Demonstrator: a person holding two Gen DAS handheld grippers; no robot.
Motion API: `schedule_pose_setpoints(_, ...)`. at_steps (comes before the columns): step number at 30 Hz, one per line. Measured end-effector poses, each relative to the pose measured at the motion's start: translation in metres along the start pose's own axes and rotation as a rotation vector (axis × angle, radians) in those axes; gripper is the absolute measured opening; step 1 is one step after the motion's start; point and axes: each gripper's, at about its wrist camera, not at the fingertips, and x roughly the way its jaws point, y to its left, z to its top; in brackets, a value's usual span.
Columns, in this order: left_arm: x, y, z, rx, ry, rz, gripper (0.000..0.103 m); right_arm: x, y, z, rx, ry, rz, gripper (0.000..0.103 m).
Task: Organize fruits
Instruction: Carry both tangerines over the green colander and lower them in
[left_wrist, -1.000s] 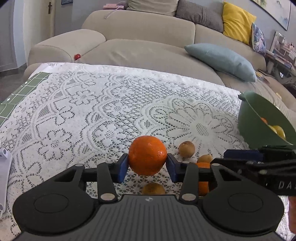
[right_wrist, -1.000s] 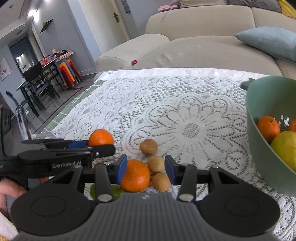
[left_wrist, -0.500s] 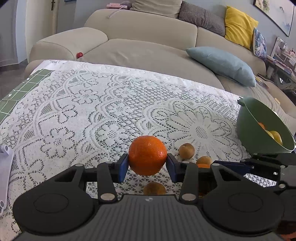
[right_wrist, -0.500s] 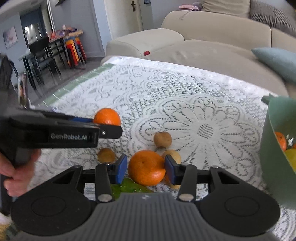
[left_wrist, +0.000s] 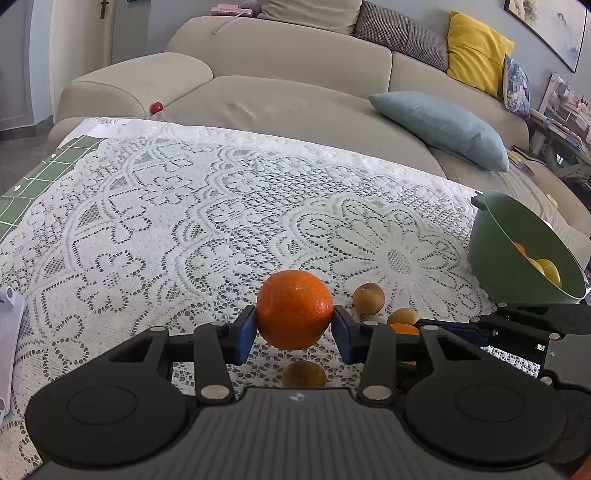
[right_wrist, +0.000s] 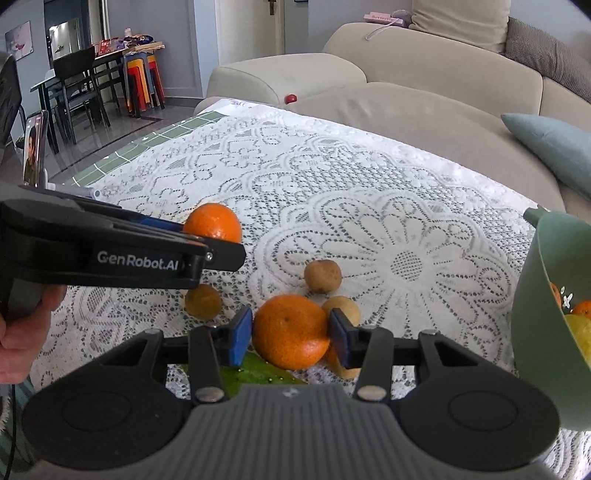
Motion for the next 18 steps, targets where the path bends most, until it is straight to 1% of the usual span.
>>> schedule_pose_setpoints(4,0.0,0.0,0.0,0.001,-0.001,-0.001,0.049,-0.006,-0.002,0.002,0.003,-0.016,0.021,0.042)
schedule_pose_setpoints(11,-0.005,-0.001,0.001,-0.011,-0.018,0.0,0.049,-0.027,-0.005,0.009,-0.005,-0.08,0.043,0.042)
schedule_pose_setpoints(18,-0.01,-0.016,0.008,0.016,-0.038,-0.01,0.049,-0.048,-0.026,0.016,0.039,-0.146,0.031,0.042)
